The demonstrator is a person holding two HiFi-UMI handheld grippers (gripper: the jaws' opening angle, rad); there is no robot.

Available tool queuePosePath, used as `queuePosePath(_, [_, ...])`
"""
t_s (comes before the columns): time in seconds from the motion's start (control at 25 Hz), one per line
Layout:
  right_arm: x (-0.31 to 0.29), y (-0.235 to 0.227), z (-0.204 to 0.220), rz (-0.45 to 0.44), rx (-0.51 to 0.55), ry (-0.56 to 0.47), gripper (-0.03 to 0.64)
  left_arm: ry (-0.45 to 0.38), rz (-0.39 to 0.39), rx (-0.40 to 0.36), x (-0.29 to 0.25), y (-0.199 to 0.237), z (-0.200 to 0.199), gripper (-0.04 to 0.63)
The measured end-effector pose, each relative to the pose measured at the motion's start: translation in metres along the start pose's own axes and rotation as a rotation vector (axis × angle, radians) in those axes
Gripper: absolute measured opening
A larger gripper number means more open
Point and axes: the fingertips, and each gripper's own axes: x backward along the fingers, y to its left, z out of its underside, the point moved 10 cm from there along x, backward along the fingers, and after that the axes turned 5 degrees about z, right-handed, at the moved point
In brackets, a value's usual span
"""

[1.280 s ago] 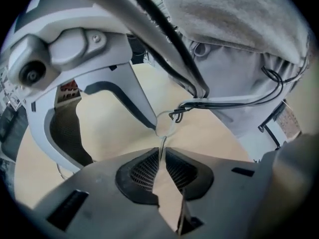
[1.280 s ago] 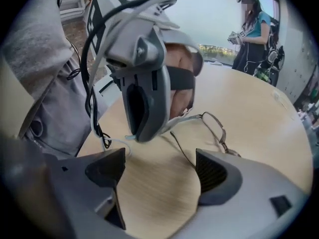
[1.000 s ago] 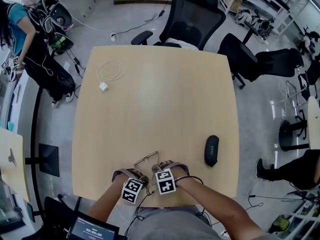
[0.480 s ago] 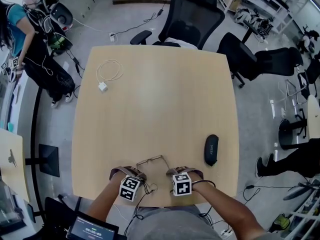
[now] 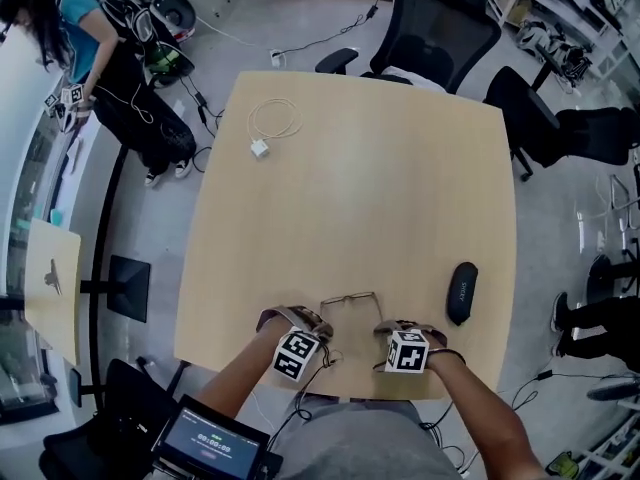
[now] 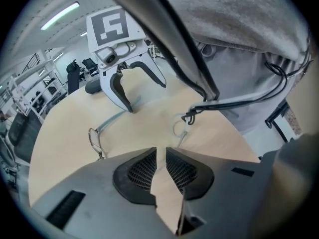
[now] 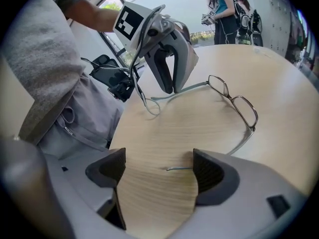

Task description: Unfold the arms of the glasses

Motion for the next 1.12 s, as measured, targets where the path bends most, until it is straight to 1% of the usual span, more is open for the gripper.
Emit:
queuePosePath(0.12, [-0.002,0.006,0.001,0.007,-0.017,-0.025,0.42,-0.02,-0.029,0.008,0.004,-0.005,-0.007,0.044])
queuePosePath(0.24, [0.004,0.008,-0.005,0.034,-0.03,-0.052,0.42,-0.04,-0.045,0.029,0.007,-0.014,-0.009,0.044])
queuePosePath(0.32, [0.01,0.013,-0.011,0.057,-0.043,-0.07,0.42,-0.068,-0.049,0.049,0.012,-0.024,-0.011,0.044])
queuePosePath(0.36, [0.012,0.016,-0.013,0.069,-0.049,-0.077,0.42,-0.09,-0.066,0.062,0.02,-0.027,-0.014,0.044])
queuePosePath(0.52, [0.021,0.032,-0.023,0.121,-0.07,-0.116,0.42,-0.2,-0.168,0.144,0.051,-0.038,-0.022,0.044])
queuePosePath(0.72, [0.047,0.055,-0.043,0.198,-0.133,-0.198,0.419,-0.332,-0.314,0.241,0.095,-0.055,-0.027,0.044])
queuePosePath(0.84, [0.074,0.062,-0.054,0.283,-0.194,-0.3,0.419,-0.411,-0.415,0.285,0.124,-0.059,-0.031,0.044])
queuePosePath(1.0, [0.116,0.08,-0.072,0.405,-0.3,-0.529,0.419,-0.545,-0.554,0.347,0.166,-0.067,-0.041,0.043])
queuePosePath(1.12, [0.151,0.097,-0.089,0.496,-0.346,-0.688,0.416,-0.662,-0.657,0.387,0.202,-0.071,-0.05,0.043])
